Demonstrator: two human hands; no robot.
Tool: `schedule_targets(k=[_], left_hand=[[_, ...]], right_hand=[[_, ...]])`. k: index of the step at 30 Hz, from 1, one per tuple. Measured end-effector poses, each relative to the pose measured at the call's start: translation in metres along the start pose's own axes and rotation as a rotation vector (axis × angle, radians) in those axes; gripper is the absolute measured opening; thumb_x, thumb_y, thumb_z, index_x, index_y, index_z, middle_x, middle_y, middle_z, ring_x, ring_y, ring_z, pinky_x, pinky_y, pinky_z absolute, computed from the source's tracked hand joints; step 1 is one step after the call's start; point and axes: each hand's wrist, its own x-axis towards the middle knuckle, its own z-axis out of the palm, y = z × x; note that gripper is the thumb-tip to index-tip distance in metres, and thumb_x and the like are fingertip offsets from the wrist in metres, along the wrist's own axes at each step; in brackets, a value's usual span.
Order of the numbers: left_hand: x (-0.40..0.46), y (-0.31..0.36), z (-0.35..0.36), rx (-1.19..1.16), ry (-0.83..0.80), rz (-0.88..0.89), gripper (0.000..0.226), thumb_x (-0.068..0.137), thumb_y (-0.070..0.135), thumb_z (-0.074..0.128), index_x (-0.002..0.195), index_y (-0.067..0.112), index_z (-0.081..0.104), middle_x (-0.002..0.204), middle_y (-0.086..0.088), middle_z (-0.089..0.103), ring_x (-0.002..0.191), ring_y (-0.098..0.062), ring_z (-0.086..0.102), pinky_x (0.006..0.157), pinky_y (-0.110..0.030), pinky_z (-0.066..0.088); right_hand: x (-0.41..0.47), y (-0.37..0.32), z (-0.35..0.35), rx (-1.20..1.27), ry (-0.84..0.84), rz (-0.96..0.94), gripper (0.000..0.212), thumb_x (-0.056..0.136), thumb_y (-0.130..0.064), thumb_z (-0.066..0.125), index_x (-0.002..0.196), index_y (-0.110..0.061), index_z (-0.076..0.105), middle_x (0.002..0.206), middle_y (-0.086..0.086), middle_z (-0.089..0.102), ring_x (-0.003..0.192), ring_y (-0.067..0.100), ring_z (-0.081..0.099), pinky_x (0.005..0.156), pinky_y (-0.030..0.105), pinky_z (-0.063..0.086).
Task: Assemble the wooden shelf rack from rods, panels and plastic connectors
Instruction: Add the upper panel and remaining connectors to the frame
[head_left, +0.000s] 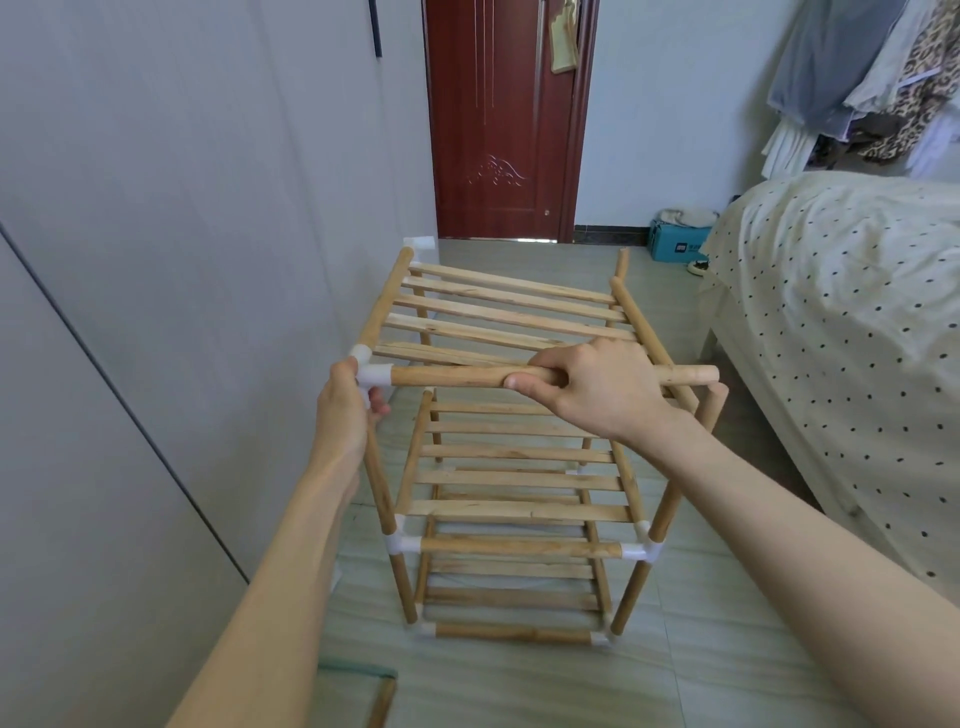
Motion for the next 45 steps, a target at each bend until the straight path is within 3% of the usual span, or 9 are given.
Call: schedule_targets(k=[6, 11, 15, 18, 21, 28, 33, 41, 45], left_hand=[[-0.001, 0.001, 0.008, 0.109, 0.010, 0.070, 0.043, 0.102, 0.038, 0.016, 0.110, 0.016, 0.052, 0.078, 0.001, 0.052, 0.075, -0.013, 0.051, 0.067, -0.025, 0.041], [-0.013, -0.004, -0.004, 0.100, -0.130, 0.103, 0.057, 0.099, 0.051, 0.012, 0.135, 0.020, 0.043, 0.117, -0.004, 0.058, 0.103, -0.017, 0.056, 0.097, -0.034, 0.040], [-0.017, -0.008, -0.022, 0.229, -0.276, 0.107, 0.047, 0.099, 0.051, 0.016, 0.132, 0.029, 0.042, 0.131, -0.002, 0.053, 0.121, -0.016, 0.050, 0.107, -0.036, 0.035], [-0.012, -0.023, -0.047, 0.440, -0.402, 0.060, 0.034, 0.101, 0.040, 0.027, 0.125, 0.026, 0.046, 0.130, 0.001, 0.053, 0.120, -0.015, 0.050, 0.104, -0.036, 0.037], [-0.013, -0.068, -0.072, 0.527, -0.404, -0.023, 0.035, 0.102, 0.026, 0.036, 0.134, 0.016, 0.044, 0.132, -0.004, 0.051, 0.119, -0.019, 0.049, 0.101, -0.034, 0.039], [-0.019, -0.230, -0.132, 0.672, -0.349, -0.368, 0.035, 0.101, 0.015, 0.038, 0.134, 0.008, 0.045, 0.136, -0.013, 0.047, 0.118, -0.023, 0.047, 0.091, -0.025, 0.036], [-0.010, -0.317, -0.150, 0.765, -0.355, -0.468, 0.039, 0.099, 0.012, 0.041, 0.137, 0.006, 0.041, 0.140, -0.016, 0.043, 0.127, -0.026, 0.042, 0.100, -0.029, 0.034], [0.073, -0.377, -0.145, 1.406, -0.400, -0.115, 0.070, 0.090, 0.002, 0.044, 0.150, 0.018, 0.011, 0.158, -0.008, 0.005, 0.144, -0.030, 0.004, 0.114, -0.041, 0.015], [0.100, -0.387, -0.135, 1.727, -0.531, -0.103, 0.077, 0.091, 0.015, 0.048, 0.151, 0.021, 0.000, 0.158, -0.004, 0.002, 0.145, -0.026, -0.002, 0.114, -0.052, 0.000]], right_hand=[[-0.025, -0.013, 0.011, -0.107, 0.207, -0.021, 0.035, 0.096, -0.036, 0.047, 0.120, -0.016, 0.061, 0.099, 0.005, 0.068, 0.093, 0.028, 0.061, 0.089, 0.042, 0.037], [-0.053, -0.056, 0.036, -0.145, 0.171, -0.113, 0.060, 0.084, -0.017, 0.061, 0.141, -0.009, 0.041, 0.147, 0.022, 0.034, 0.139, 0.038, 0.027, 0.112, 0.058, 0.018], [-0.077, -0.078, 0.063, -0.059, -0.030, -0.244, 0.060, 0.083, -0.021, 0.065, 0.139, -0.013, 0.045, 0.149, 0.017, 0.032, 0.139, 0.034, 0.028, 0.112, 0.056, 0.021], [-0.092, -0.085, 0.097, 0.035, -0.397, -0.210, 0.056, 0.098, -0.032, 0.039, 0.149, -0.021, 0.019, 0.157, 0.008, 0.015, 0.145, 0.023, 0.012, 0.117, 0.046, 0.003], [-0.096, -0.090, 0.136, 0.048, -0.569, -0.111, 0.054, 0.101, -0.037, 0.026, 0.150, -0.024, 0.008, 0.158, 0.004, 0.005, 0.146, 0.021, 0.003, 0.117, 0.044, 0.001], [-0.062, -0.093, 0.214, -0.041, -0.668, -0.206, 0.066, 0.095, -0.058, 0.024, 0.150, -0.032, -0.001, 0.159, -0.001, -0.009, 0.145, 0.021, -0.009, 0.114, 0.051, -0.010], [-0.033, -0.086, 0.253, 0.037, -0.620, -0.252, 0.059, 0.097, -0.052, 0.024, 0.150, -0.032, 0.006, 0.159, 0.002, -0.005, 0.146, 0.018, -0.005, 0.115, 0.047, -0.008], [-0.002, -0.083, 0.278, 0.159, -0.636, -0.189, 0.063, 0.095, -0.056, 0.027, 0.147, -0.040, -0.004, 0.158, -0.001, -0.010, 0.146, 0.017, -0.007, 0.116, 0.052, 0.000], [-0.005, -0.084, 0.282, 0.154, -0.599, -0.195, 0.063, 0.094, -0.058, 0.025, 0.147, -0.041, -0.004, 0.159, -0.003, -0.007, 0.146, 0.016, -0.005, 0.115, 0.050, 0.008]])
